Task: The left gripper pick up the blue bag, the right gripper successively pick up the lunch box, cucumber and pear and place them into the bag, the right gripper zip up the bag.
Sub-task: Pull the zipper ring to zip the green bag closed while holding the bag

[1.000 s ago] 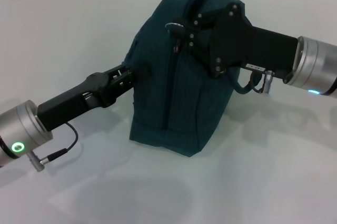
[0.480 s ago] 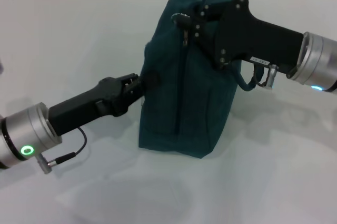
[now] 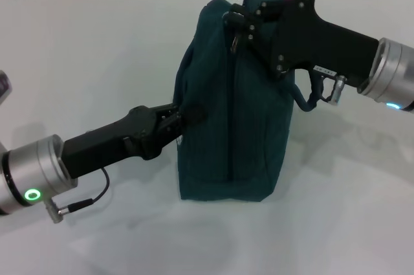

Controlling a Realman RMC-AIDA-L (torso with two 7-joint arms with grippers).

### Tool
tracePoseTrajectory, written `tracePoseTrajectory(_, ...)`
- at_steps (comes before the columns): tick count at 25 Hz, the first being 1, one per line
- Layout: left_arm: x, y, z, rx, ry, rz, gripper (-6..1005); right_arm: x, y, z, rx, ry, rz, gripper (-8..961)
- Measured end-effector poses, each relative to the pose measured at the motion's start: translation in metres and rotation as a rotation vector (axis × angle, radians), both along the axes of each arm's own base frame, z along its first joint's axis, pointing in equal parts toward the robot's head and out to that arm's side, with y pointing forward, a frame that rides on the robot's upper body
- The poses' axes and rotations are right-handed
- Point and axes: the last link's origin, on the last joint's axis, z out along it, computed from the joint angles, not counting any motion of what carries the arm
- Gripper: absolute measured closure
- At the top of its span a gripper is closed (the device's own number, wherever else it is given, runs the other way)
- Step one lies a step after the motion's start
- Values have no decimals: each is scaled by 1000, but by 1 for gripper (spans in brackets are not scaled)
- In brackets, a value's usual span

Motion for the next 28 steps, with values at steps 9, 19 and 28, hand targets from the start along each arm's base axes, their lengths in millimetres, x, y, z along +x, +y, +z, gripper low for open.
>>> tracePoseTrajectory(9, -1, -7, 3, -9, -20, -11, 945, 5, 2, 1, 42, -10, -16, 915)
tracePoseTrajectory(19, -2, -9, 0, -16, -5, -22, 945, 2, 5, 5, 60, 2, -12, 914)
tracePoseTrajectory(28, -2, -12, 2, -14, -10, -34, 946, 9, 15, 7, 113, -27, -61, 913)
